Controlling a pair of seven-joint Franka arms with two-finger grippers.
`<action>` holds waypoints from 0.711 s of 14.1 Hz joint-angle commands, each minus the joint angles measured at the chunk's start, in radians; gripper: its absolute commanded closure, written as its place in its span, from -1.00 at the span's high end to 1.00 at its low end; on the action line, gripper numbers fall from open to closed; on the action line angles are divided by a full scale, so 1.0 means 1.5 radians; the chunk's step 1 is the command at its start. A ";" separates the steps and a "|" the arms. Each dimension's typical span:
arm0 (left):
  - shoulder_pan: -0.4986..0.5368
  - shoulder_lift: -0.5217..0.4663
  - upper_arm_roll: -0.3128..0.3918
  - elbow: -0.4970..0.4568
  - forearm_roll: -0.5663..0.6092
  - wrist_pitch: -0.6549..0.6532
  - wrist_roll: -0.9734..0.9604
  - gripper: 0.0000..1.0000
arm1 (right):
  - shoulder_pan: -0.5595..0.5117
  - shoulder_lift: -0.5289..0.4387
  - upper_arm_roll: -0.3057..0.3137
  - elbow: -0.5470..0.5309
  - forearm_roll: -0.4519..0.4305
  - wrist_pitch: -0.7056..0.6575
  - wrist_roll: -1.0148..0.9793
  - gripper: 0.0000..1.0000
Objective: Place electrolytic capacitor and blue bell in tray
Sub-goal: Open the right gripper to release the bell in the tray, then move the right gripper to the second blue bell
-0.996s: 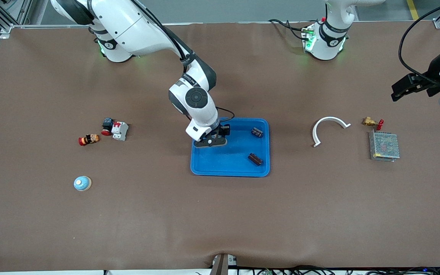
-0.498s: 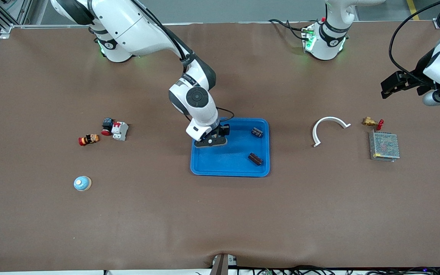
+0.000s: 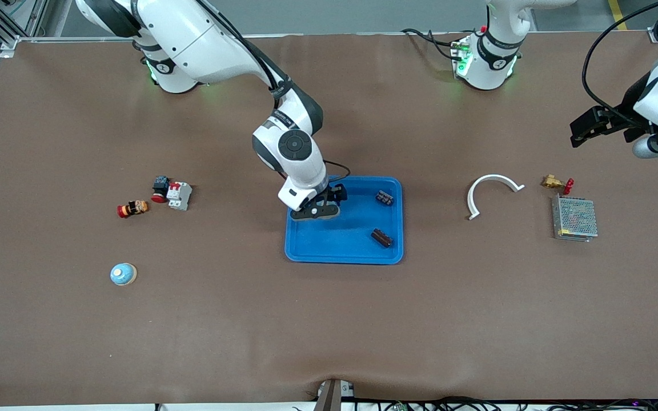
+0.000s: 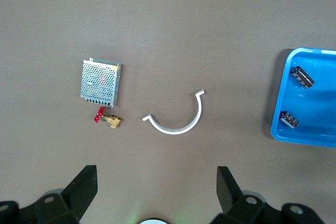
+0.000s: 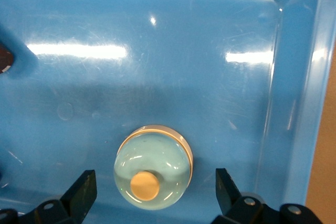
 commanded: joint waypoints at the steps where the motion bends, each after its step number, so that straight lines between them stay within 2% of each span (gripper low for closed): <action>1: 0.001 -0.002 0.001 -0.001 -0.004 -0.007 0.016 1.00 | -0.005 -0.048 0.000 0.000 -0.015 -0.052 0.006 1.00; 6: -0.001 0.000 0.001 0.000 -0.004 -0.007 0.016 1.00 | -0.053 -0.123 0.004 0.015 -0.009 -0.177 -0.068 1.00; 10: -0.004 0.000 0.001 0.001 -0.003 -0.006 0.014 1.00 | -0.113 -0.174 0.004 0.057 -0.008 -0.310 -0.204 1.00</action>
